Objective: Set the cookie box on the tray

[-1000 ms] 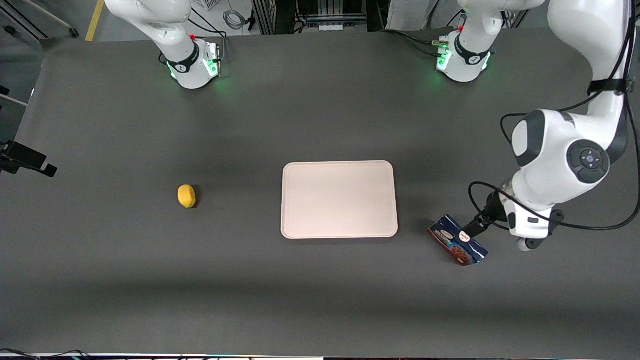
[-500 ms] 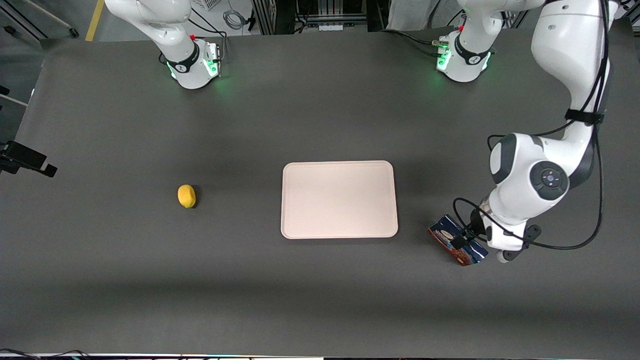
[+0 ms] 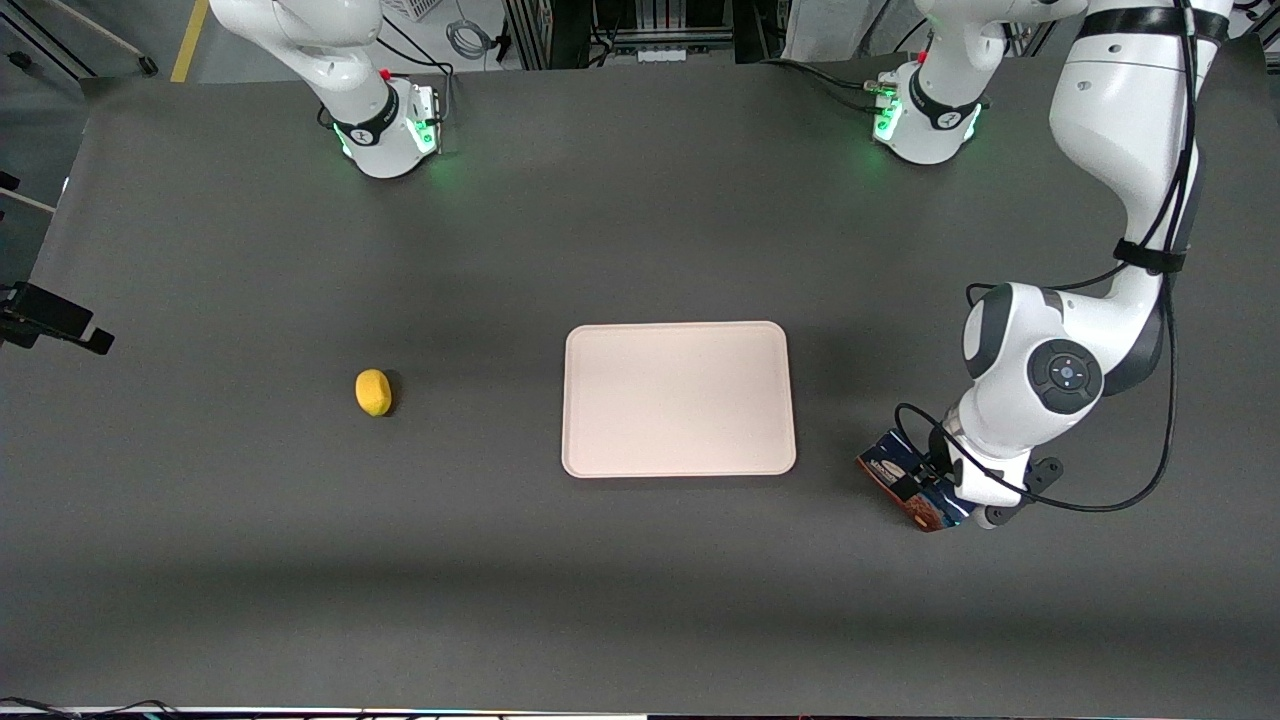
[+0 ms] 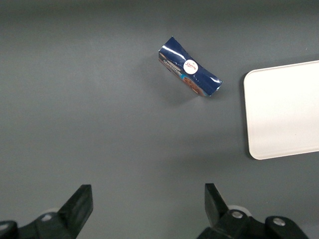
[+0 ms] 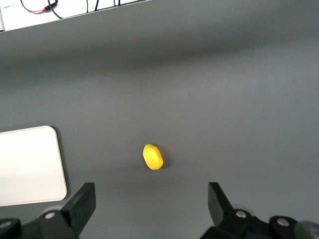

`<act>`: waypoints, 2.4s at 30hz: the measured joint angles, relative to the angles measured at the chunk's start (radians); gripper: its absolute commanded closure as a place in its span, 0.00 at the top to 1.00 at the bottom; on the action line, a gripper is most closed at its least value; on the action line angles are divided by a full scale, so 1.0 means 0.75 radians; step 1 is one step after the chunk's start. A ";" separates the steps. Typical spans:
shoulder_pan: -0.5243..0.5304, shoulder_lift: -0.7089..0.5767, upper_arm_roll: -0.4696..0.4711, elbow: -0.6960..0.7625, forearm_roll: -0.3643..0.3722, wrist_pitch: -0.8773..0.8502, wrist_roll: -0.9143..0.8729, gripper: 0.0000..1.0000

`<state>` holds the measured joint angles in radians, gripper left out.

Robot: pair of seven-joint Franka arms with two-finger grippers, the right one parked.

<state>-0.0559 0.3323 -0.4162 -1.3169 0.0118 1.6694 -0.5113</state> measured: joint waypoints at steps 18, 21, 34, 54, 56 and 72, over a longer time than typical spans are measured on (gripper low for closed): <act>-0.049 0.085 -0.179 -0.498 0.368 0.622 -0.415 0.05; -0.048 0.107 -0.178 -0.568 0.466 0.685 -0.467 0.05; -0.053 0.242 -0.186 -0.620 0.572 0.740 -0.586 0.06; -0.074 0.375 -0.194 -0.623 0.753 0.862 -0.677 0.08; -0.073 0.377 -0.194 -0.623 0.755 0.862 -0.677 0.12; -0.072 0.378 -0.194 -0.623 0.758 0.864 -0.677 1.00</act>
<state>-0.1097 0.6156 -0.5614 -1.7839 0.5806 2.3173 -1.0194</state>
